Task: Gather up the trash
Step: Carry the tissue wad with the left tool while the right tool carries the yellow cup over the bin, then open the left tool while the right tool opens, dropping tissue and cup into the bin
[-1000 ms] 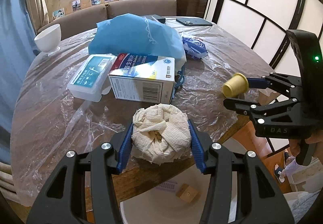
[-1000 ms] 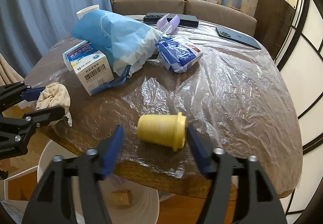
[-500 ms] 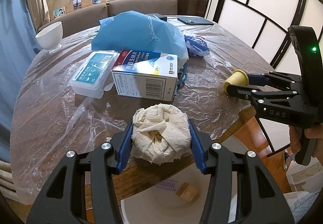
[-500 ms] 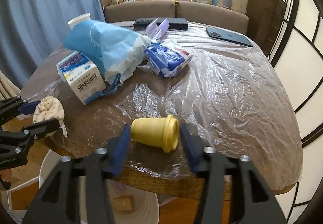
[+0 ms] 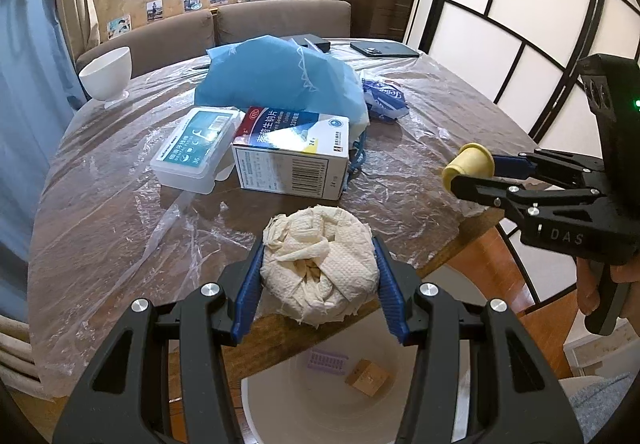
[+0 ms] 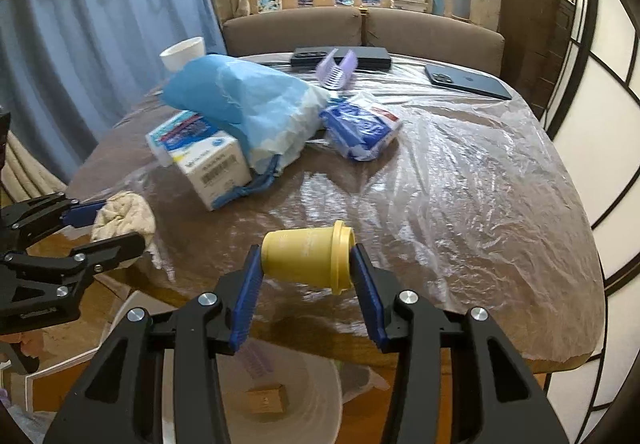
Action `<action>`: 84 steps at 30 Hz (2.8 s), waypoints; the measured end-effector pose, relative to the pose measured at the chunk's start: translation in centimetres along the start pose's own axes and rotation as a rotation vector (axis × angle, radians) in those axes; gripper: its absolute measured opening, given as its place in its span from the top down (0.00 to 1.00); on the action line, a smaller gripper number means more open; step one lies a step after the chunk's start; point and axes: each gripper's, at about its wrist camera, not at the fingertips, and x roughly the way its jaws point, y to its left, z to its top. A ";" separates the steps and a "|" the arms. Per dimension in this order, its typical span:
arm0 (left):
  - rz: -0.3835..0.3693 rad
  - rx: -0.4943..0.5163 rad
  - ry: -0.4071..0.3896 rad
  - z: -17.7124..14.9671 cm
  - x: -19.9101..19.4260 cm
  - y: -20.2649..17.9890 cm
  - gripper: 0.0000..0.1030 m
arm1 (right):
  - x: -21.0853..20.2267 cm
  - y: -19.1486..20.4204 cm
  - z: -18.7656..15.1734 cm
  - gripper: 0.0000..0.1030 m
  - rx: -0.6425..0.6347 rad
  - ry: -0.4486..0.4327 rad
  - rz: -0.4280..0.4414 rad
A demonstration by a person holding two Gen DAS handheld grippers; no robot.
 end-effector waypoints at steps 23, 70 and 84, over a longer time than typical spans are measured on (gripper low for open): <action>-0.037 0.005 0.082 -3.9 -2.3 -0.1 0.49 | -1.7 3.3 -3.6 0.57 -0.029 0.116 0.172; -0.066 0.092 0.324 -9.8 5.5 -2.3 0.49 | 4.5 4.2 -8.7 0.57 -0.126 0.326 0.153; -0.044 0.108 0.359 -10.7 9.0 -2.6 0.49 | 6.0 3.4 -9.4 0.57 -0.157 0.353 0.148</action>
